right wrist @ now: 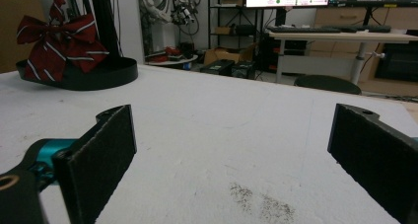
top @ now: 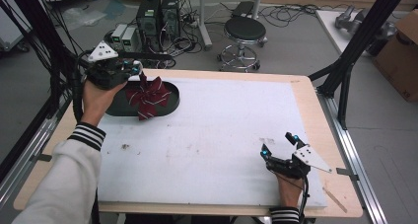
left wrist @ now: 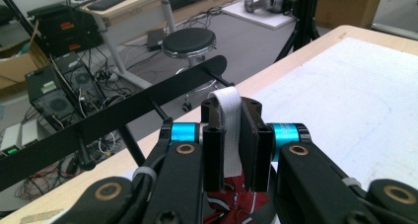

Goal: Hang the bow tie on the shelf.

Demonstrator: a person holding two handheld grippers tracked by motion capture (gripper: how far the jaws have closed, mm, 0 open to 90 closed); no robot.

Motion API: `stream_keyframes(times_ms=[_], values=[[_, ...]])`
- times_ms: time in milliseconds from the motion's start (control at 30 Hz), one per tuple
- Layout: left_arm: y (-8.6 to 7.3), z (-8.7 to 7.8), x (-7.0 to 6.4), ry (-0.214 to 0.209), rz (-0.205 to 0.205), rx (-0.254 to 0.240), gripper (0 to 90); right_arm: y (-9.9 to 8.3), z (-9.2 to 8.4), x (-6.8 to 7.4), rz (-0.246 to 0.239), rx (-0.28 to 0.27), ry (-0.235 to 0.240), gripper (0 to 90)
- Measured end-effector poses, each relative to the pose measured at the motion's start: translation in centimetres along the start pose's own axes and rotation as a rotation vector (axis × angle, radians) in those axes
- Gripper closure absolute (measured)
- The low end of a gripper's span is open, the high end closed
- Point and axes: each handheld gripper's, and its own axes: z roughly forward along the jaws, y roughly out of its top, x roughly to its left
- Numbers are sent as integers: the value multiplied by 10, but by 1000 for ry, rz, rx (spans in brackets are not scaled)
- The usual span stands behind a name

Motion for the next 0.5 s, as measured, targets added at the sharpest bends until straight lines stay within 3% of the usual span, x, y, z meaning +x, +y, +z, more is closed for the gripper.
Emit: stream_keyframes(times_ms=[300,500], values=[[6,18,14,-2,-20,24,808,0,0,0,3,2,-1,33],[-2,30,21,3,-38,68,808,0,0,0,2,2,-1,33]])
